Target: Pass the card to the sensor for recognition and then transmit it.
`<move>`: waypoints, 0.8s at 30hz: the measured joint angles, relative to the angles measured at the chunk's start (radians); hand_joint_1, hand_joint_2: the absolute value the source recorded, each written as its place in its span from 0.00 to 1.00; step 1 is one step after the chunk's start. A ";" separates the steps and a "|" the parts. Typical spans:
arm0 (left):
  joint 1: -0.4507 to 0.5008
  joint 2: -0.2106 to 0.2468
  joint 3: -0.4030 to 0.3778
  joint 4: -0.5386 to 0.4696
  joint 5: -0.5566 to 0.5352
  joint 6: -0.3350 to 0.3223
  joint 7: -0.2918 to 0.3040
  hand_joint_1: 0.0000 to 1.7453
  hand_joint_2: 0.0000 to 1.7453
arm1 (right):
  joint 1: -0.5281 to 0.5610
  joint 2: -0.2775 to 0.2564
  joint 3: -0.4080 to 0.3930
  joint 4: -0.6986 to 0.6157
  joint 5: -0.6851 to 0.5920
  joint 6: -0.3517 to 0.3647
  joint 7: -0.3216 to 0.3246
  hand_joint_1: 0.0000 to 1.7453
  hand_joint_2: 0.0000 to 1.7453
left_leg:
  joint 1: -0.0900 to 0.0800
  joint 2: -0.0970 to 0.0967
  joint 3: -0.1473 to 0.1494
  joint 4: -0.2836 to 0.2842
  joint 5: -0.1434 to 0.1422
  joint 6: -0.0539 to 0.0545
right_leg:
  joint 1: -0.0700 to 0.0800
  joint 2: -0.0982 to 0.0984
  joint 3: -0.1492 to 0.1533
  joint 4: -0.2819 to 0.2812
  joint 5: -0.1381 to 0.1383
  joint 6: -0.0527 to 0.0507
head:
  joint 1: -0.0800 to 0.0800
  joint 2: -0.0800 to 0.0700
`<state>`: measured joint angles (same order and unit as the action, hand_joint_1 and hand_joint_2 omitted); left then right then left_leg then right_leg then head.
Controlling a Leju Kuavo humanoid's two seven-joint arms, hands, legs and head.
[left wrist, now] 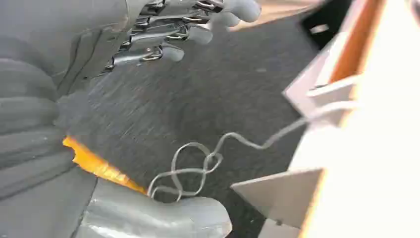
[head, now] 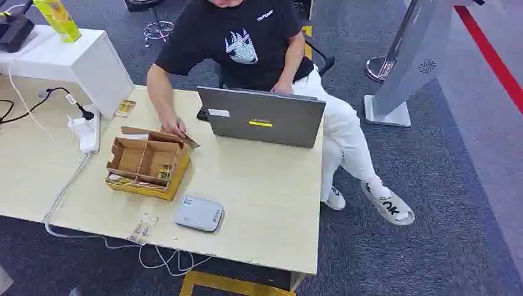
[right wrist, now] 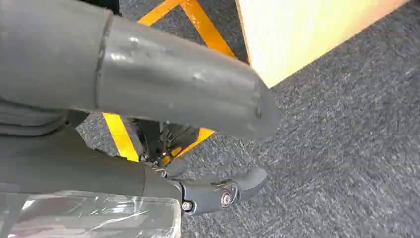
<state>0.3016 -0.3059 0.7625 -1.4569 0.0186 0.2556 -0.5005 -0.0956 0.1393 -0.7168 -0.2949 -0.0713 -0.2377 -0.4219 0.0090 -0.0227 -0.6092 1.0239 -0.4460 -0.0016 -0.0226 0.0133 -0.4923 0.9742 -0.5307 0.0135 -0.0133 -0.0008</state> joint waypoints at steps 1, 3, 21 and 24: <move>0.004 0.003 -0.011 -0.020 -0.030 0.009 -0.002 0.00 1.00 | -0.004 0.003 0.000 0.000 0.005 0.000 0.000 0.00 0.00 | 0.000 0.000 0.000 0.000 0.000 0.000 | 0.000 0.000 0.000 0.000 0.000 0.000 | 0.000 0.000; 0.009 0.015 -0.034 -0.053 -0.090 0.026 -0.002 0.00 1.00 | -0.010 0.007 0.000 0.000 0.014 0.000 0.001 0.00 0.00 | 0.000 0.000 0.000 0.000 0.000 0.000 | 0.000 0.000 0.000 0.000 0.000 0.000 | 0.000 0.000; -0.050 0.298 -0.294 -0.170 -0.612 0.128 0.148 0.00 1.00 | -0.065 0.039 0.038 0.000 0.066 0.000 0.019 0.00 0.00 | 0.001 0.000 0.000 0.000 0.002 -0.001 | 0.000 0.000 0.000 0.001 0.000 0.000 | 0.000 0.000; -0.079 0.353 -0.343 -0.170 -0.689 0.133 0.171 0.00 1.00 | -0.074 0.047 0.048 0.000 0.072 0.000 0.018 0.00 0.00 | 0.001 0.000 0.000 0.000 0.002 -0.002 | 0.000 0.000 0.000 0.001 0.000 0.000 | 0.000 0.000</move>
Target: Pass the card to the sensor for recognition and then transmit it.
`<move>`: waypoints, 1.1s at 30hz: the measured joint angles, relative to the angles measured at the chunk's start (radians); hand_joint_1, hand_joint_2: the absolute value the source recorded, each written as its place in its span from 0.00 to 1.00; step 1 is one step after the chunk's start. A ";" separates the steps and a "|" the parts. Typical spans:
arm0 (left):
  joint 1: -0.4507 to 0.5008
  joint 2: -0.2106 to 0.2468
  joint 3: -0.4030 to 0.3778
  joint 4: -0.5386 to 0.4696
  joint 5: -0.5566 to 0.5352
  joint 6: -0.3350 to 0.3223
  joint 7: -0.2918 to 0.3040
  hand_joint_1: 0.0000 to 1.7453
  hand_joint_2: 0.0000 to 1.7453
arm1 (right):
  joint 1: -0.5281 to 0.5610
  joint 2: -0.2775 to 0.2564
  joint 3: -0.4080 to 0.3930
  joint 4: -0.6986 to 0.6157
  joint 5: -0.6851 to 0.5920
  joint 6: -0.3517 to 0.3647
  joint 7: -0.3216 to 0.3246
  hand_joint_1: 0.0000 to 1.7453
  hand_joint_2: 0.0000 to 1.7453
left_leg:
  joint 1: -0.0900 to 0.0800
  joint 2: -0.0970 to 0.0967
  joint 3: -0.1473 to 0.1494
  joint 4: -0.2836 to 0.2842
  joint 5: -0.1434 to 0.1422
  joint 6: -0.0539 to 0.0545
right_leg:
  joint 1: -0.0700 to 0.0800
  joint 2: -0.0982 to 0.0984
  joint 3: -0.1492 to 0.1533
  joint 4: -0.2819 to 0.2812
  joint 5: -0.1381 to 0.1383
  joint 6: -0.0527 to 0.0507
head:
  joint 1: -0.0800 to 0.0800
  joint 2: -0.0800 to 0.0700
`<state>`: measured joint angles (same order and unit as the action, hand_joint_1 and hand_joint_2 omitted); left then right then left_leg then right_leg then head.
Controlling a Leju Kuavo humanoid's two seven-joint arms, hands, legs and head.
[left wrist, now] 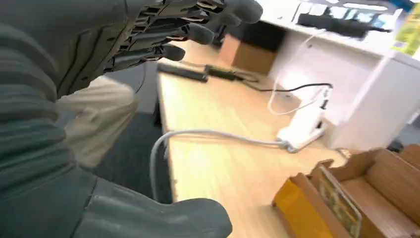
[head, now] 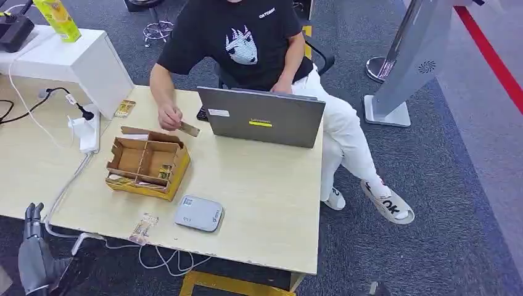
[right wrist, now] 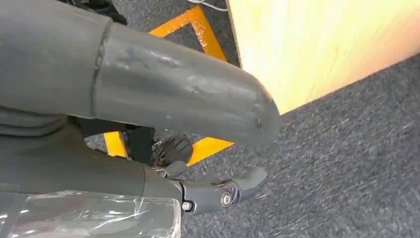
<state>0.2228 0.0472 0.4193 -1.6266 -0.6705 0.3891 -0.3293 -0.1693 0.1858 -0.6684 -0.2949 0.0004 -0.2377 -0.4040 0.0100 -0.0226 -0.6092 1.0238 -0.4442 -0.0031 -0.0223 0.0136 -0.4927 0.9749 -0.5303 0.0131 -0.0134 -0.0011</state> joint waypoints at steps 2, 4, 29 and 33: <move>-0.020 0.036 -0.031 0.001 -0.049 0.006 0.017 0.00 1.00 | -0.005 0.004 0.005 0.000 0.002 0.000 -0.002 0.00 0.00 | 0.000 0.000 0.000 0.000 0.000 0.000 | 0.000 0.000 0.000 0.000 0.000 0.000 | 0.000 0.000; -0.040 0.074 -0.059 0.005 -0.097 0.009 0.032 0.00 1.00 | -0.010 0.008 0.013 0.000 0.003 0.000 -0.003 0.00 0.00 | 0.000 0.000 0.000 0.000 0.000 0.000 | 0.000 0.000 0.000 0.000 0.000 0.000 | 0.000 0.000; -0.485 0.380 -0.525 0.294 -0.629 0.069 0.203 0.00 1.00 | -0.052 0.036 0.116 0.000 -0.012 0.000 -0.025 0.00 0.00 | 0.000 0.001 0.000 0.000 0.001 0.000 | 0.000 0.001 -0.001 0.001 0.001 -0.001 | 0.000 0.000; -0.562 0.406 -0.601 0.365 -0.698 0.089 0.236 1.00 1.00 | -0.056 0.039 0.133 0.000 -0.027 0.000 -0.027 0.00 0.00 | 0.000 0.001 0.000 0.000 0.002 0.000 | 0.000 0.001 0.000 0.001 0.001 -0.002 | -0.001 0.000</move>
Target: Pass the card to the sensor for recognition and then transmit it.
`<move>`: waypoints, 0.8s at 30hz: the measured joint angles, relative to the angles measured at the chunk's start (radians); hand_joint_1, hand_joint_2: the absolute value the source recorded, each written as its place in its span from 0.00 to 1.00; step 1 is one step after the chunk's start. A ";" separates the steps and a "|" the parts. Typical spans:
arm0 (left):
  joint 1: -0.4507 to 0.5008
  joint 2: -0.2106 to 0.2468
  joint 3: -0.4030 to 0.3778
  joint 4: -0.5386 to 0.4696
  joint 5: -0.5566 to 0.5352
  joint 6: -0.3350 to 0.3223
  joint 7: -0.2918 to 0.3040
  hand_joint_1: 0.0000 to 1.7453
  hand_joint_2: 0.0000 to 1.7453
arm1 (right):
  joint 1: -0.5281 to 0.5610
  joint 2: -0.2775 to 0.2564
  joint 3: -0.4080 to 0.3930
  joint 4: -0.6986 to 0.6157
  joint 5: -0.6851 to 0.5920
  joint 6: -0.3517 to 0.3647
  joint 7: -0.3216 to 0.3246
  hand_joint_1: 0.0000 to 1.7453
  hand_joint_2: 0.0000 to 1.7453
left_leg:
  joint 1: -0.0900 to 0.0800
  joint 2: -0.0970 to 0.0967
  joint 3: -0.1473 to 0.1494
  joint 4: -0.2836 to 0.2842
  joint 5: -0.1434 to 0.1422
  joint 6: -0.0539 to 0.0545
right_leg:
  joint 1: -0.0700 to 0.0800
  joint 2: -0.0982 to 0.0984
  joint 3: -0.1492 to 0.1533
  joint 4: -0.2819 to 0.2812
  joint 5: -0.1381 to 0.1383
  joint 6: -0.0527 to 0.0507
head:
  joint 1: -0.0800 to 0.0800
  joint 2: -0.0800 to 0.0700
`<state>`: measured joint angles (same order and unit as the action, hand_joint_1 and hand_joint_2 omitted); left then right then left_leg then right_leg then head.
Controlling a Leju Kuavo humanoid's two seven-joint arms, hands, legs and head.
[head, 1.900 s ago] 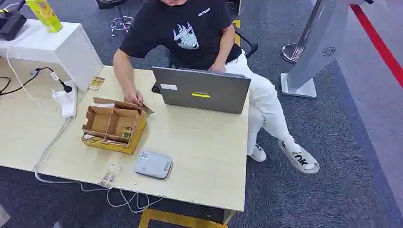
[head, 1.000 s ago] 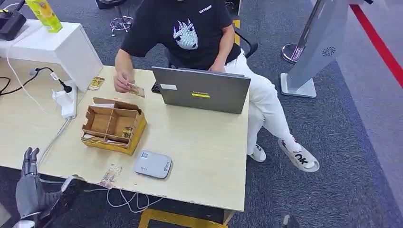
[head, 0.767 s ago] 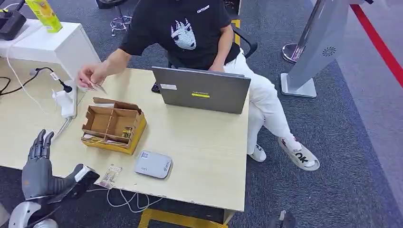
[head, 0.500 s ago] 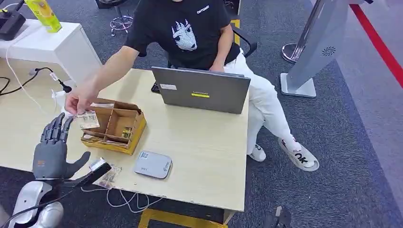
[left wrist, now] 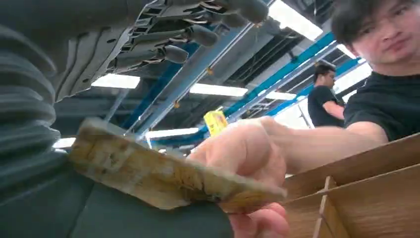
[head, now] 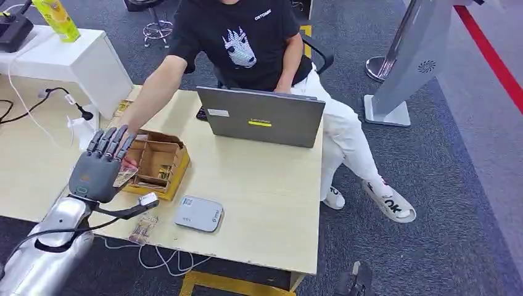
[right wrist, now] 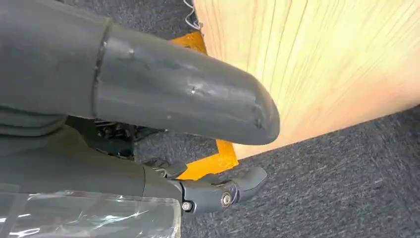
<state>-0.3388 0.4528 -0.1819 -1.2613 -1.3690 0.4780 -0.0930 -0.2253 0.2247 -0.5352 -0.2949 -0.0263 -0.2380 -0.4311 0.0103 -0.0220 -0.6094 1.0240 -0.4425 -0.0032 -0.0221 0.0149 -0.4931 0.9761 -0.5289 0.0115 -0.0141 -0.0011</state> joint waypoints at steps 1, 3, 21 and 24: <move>-0.016 0.006 -0.015 0.014 -0.016 0.008 0.010 1.00 1.00 | 0.000 0.001 0.008 0.000 -0.005 0.000 -0.001 0.00 0.00 | 0.000 0.000 0.000 0.000 0.000 0.000 | 0.000 0.000 0.000 0.000 0.000 0.000 | 0.001 0.000; -0.045 0.016 -0.047 0.039 -0.050 0.031 0.028 1.00 1.00 | -0.001 0.003 0.021 0.000 -0.015 0.000 -0.004 0.00 0.00 | 0.000 0.000 0.000 0.000 0.001 -0.001 | 0.000 0.000 0.000 0.001 0.000 -0.001 | 0.000 0.000; -0.105 0.026 -0.090 0.081 -0.150 0.158 0.095 1.00 1.00 | -0.001 0.004 0.091 0.000 -0.052 0.000 -0.030 0.00 1.00 | 0.000 0.001 -0.001 0.000 0.001 -0.001 | 0.000 0.001 -0.001 0.001 0.001 -0.001 | 0.000 0.000; -0.105 0.025 -0.090 0.082 -0.152 0.159 0.096 1.00 1.00 | -0.001 0.004 0.097 0.000 -0.047 0.000 -0.030 0.00 1.00 | 0.000 0.001 -0.001 0.000 0.001 -0.001 | 0.000 0.001 -0.001 0.001 0.001 -0.001 | 0.000 0.000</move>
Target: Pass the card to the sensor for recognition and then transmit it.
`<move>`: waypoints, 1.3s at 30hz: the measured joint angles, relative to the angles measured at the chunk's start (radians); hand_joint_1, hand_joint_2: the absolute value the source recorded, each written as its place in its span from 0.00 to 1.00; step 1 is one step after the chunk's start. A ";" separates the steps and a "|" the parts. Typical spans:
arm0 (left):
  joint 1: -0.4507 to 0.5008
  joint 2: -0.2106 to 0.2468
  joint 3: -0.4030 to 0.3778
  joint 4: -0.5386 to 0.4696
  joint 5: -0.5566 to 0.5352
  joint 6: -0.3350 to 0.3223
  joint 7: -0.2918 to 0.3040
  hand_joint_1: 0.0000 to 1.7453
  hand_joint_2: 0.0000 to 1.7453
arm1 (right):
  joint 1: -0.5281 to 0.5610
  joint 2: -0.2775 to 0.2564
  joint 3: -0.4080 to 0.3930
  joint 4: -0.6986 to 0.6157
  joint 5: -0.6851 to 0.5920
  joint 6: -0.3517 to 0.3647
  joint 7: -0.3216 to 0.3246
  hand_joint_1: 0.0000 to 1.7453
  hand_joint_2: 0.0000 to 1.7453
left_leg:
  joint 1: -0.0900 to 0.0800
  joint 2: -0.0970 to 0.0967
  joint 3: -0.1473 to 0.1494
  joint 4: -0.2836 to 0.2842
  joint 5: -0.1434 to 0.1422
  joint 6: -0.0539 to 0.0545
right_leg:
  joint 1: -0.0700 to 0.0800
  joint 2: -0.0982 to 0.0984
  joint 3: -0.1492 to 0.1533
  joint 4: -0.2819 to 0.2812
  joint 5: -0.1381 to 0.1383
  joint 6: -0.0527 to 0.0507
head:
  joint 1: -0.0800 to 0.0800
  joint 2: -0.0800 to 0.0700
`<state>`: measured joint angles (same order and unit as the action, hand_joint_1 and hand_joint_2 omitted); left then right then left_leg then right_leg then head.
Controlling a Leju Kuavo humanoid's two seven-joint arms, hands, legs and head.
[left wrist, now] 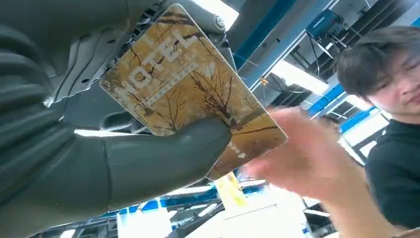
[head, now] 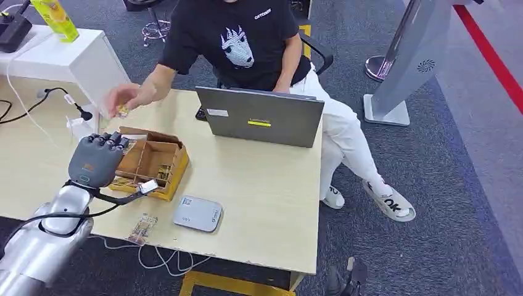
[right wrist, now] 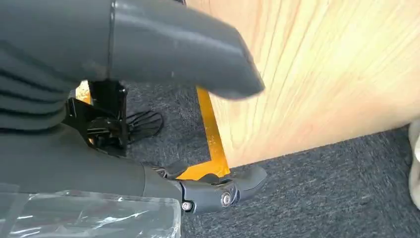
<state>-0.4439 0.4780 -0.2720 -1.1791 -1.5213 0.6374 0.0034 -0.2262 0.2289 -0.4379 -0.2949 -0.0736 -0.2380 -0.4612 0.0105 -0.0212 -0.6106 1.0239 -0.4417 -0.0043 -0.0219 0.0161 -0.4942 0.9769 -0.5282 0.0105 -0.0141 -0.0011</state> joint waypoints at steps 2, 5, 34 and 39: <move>0.000 -0.001 0.000 0.002 0.000 0.000 0.000 1.00 1.00 | 0.000 0.000 0.005 0.000 0.000 0.000 0.000 0.00 1.00 | 0.000 0.000 0.000 0.000 0.000 0.000 | 0.000 0.000 0.000 0.000 0.000 0.000 | 0.000 0.000; 0.001 -0.007 0.000 0.007 0.001 -0.001 0.000 1.00 1.00 | 0.000 0.000 0.006 0.000 -0.013 0.000 -0.001 0.00 1.00 | 0.000 0.000 0.000 0.000 0.000 0.000 | 0.000 0.000 0.000 0.000 0.000 0.000 | 0.000 0.000; 0.175 -0.349 -0.298 -0.013 0.259 -0.173 -0.122 1.00 1.00 | 0.001 0.000 0.025 0.000 -0.067 0.000 0.006 0.00 1.00 | -0.001 -0.001 0.000 0.000 0.000 0.000 | 0.000 -0.001 0.000 -0.001 0.000 0.000 | 0.000 0.000; 0.172 -0.357 -0.313 0.047 0.208 -0.212 -0.061 1.00 1.00 | 0.001 0.000 0.034 -0.001 -0.069 0.000 0.006 0.00 1.00 | -0.001 -0.001 0.000 0.000 0.000 0.000 | 0.000 -0.001 0.000 -0.001 0.000 0.001 | 0.000 0.000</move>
<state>-0.2723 0.1213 -0.5848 -1.1320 -1.3138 0.4258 -0.0577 -0.2250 0.2285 -0.4044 -0.2960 -0.1423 -0.2380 -0.4547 0.0099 -0.0218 -0.6105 1.0244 -0.4416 -0.0042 -0.0221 0.0156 -0.4939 0.9763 -0.5278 0.0110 -0.0137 -0.0011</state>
